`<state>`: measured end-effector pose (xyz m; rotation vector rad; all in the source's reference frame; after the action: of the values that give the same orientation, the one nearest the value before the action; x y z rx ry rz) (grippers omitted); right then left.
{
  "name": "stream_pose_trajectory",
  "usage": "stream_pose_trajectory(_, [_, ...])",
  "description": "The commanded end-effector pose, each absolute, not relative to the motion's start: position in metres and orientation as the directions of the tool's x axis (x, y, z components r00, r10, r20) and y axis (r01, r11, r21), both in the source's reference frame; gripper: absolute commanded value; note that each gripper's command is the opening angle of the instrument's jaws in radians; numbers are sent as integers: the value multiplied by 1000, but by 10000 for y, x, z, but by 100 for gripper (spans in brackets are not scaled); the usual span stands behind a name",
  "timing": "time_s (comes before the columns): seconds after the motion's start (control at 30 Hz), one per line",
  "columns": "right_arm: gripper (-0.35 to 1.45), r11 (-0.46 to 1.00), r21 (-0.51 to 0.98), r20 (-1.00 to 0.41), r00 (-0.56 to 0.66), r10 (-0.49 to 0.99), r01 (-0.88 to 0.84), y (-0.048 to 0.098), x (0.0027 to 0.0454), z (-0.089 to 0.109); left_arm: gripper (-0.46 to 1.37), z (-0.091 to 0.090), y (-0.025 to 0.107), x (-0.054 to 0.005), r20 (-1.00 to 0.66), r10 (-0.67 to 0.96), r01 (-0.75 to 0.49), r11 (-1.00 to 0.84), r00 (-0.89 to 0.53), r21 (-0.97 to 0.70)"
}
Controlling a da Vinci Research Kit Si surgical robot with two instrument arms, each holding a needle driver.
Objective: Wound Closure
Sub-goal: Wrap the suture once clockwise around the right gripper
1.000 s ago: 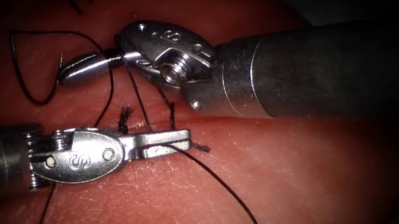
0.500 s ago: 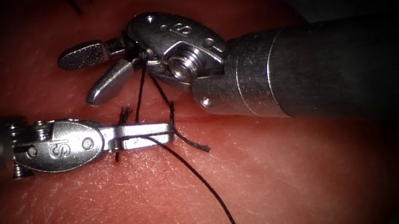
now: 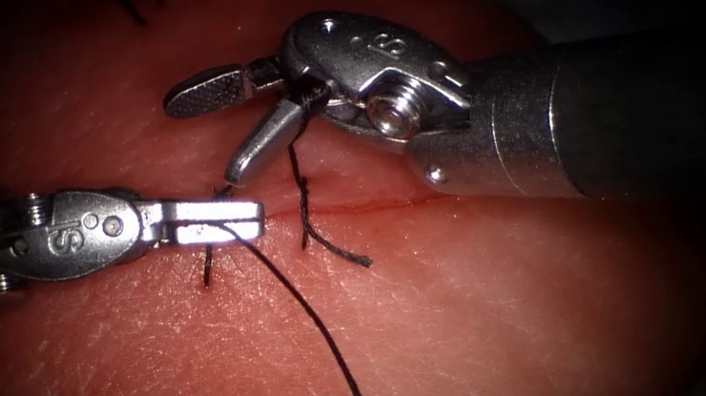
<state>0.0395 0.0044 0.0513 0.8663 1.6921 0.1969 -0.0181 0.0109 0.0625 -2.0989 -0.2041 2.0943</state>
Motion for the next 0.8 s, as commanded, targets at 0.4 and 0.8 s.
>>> stream_pose_trajectory(0.4, [44, 651, 465, -838, 62, 542, 600, 42, 370, 515, -35, 636, 131, -177, -959, 277, 36, -961, 60, -275])
stream_pose_trajectory(0.8, [12, 545, 452, -859, 179, 480, 706, 39, 360, 514, -35, 654, 136, -176, -950, 306, 54, -952, 69, -302])
